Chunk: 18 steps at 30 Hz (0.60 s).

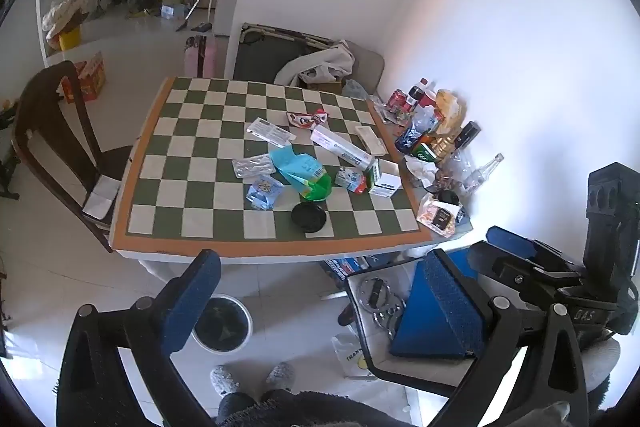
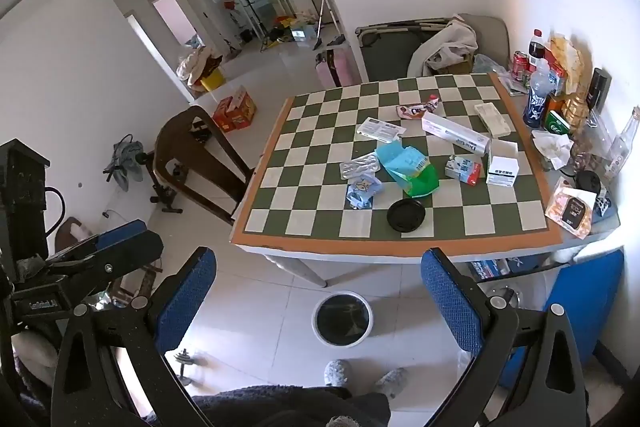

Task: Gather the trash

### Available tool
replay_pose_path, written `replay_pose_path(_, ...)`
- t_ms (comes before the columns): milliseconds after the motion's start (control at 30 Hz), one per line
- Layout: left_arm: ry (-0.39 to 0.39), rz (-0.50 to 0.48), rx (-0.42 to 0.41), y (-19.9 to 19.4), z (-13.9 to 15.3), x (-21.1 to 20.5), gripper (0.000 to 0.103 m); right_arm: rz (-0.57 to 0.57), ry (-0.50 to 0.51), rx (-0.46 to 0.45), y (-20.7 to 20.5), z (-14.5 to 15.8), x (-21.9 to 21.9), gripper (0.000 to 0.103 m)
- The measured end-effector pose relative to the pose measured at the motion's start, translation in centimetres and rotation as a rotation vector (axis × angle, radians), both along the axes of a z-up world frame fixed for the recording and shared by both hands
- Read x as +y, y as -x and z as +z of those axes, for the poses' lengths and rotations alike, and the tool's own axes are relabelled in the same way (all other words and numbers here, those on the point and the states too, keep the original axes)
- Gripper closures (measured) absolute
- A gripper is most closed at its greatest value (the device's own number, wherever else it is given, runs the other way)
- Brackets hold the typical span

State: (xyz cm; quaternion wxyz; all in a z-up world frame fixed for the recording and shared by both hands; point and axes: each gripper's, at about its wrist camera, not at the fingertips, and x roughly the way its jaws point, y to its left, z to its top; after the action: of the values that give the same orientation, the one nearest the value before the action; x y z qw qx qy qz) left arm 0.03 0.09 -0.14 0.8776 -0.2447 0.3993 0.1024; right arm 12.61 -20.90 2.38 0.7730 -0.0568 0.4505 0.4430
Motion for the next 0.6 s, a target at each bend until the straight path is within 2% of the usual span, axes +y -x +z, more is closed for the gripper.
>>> replay_pose_path(267,0.014,-0.001,0.002,-0.4,-0.3,-0.1,0.000,0.006,0.004,0.015,-0.1,0.2,0.2,0.000)
replay_pose_path(333,0.010,-0.002,0.001,-0.5,-0.4,-0.2,0.000,0.007,0.009,0.013,0.1,0.5,1.6,0.000)
replay_pose_path(600,0.007,-0.001,0.003,-0.4,-0.2,0.3,0.000,0.015,0.009,0.014,0.2,0.2,1.2,0.000)
